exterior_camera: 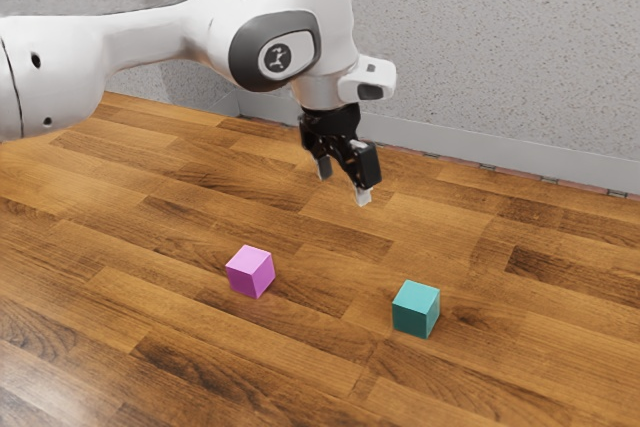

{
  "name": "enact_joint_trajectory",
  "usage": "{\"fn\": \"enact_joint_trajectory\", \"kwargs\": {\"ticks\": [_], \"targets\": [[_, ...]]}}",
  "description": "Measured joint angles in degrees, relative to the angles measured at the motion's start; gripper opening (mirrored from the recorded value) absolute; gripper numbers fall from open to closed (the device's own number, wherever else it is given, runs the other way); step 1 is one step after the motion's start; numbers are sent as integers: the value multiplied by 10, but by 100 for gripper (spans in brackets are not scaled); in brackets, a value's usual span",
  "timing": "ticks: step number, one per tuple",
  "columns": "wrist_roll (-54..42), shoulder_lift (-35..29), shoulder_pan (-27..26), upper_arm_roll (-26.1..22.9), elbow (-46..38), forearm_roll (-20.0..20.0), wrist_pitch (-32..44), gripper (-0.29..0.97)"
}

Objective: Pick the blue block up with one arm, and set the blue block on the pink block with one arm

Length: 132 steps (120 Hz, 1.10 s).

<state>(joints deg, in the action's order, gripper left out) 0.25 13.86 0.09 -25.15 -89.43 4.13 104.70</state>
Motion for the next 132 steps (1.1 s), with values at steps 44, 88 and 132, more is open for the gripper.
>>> {"fn": "enact_joint_trajectory", "kwargs": {"ticks": [44,88,132], "targets": [[16,94,-6,-19,-7,0,119,68],[54,122,-15,-20,-42,19,169,68],[91,132,-29,-20,-79,17,220,68]]}}
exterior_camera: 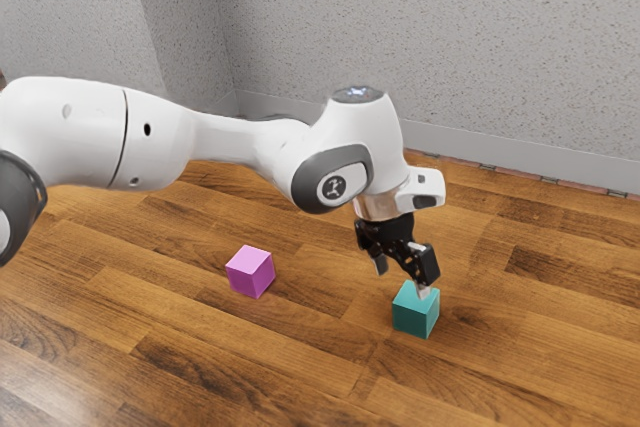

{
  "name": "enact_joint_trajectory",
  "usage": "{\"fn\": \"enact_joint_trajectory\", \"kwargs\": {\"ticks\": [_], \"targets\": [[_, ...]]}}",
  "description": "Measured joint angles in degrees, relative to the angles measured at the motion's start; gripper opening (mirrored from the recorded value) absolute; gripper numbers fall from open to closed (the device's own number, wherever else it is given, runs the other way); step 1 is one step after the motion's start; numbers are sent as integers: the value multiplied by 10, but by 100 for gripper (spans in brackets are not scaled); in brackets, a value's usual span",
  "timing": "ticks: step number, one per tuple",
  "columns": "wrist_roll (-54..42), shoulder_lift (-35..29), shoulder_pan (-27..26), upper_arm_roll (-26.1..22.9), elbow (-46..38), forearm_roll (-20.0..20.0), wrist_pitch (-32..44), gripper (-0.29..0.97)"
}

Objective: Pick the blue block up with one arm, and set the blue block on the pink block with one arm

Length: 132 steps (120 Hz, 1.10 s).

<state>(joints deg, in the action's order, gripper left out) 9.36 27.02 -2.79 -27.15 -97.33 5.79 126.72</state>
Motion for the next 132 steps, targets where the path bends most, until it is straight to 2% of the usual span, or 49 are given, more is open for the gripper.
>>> {"fn": "enact_joint_trajectory", "kwargs": {"ticks": [21,132], "targets": [[21,5,0,2,-13,-2,13,68],[66,79,-5,5,46,5,36,68]]}}
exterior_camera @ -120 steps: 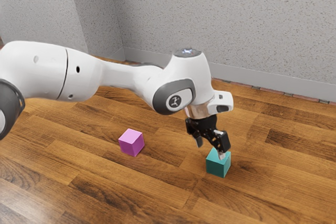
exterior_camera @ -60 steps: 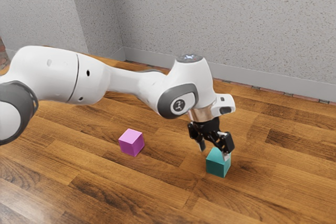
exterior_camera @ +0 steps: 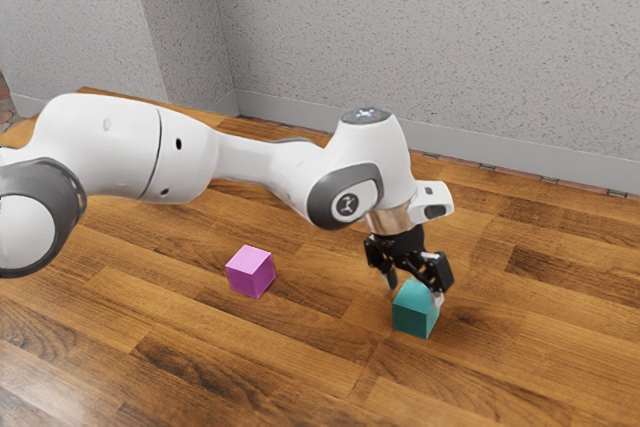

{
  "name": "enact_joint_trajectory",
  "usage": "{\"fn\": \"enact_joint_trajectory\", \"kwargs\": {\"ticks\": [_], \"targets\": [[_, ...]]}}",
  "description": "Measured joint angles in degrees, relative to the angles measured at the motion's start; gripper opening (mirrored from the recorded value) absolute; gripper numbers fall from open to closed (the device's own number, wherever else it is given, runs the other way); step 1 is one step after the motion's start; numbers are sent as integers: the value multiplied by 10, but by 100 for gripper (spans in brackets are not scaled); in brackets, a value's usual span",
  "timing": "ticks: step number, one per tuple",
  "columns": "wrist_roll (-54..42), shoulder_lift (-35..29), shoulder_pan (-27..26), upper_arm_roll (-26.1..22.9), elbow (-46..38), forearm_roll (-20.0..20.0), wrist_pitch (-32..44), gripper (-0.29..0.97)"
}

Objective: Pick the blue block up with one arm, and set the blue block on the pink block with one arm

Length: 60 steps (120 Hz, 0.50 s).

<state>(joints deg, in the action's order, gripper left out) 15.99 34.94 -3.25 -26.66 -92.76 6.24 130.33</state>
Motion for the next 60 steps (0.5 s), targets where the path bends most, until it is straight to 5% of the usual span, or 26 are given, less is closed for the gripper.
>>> {"fn": "enact_joint_trajectory", "kwargs": {"ticks": [60], "targets": [[6,41,0,6,11,1,9,68]]}}
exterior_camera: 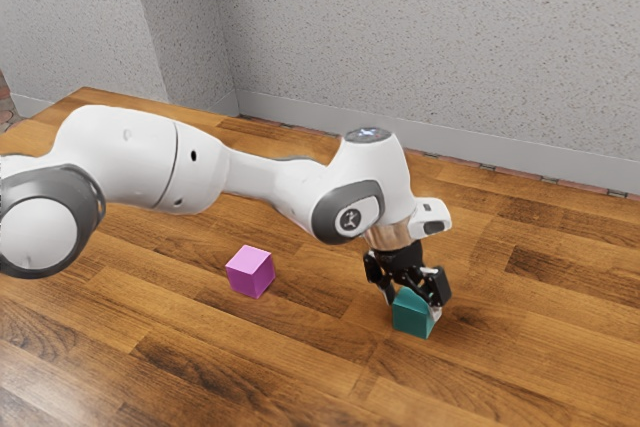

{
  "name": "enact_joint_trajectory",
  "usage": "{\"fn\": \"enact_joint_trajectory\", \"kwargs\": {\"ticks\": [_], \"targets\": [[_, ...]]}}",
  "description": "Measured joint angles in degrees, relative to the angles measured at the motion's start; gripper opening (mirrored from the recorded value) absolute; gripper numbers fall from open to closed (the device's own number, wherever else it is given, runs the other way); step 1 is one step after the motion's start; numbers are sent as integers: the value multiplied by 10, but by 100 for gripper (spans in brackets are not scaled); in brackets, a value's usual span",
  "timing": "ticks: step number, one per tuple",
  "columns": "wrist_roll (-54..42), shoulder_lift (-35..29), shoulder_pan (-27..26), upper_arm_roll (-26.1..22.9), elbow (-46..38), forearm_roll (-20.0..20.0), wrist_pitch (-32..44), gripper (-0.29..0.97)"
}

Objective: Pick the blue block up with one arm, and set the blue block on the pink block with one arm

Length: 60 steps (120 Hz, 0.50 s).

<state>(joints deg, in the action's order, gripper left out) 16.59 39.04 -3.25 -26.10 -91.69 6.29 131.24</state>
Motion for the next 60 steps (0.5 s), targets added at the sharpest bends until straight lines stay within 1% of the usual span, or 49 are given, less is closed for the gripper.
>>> {"fn": "enact_joint_trajectory", "kwargs": {"ticks": [28,60], "targets": [[2,10,0,0,5,5,6,66],[3,9,0,0,5,11,9,50]]}}
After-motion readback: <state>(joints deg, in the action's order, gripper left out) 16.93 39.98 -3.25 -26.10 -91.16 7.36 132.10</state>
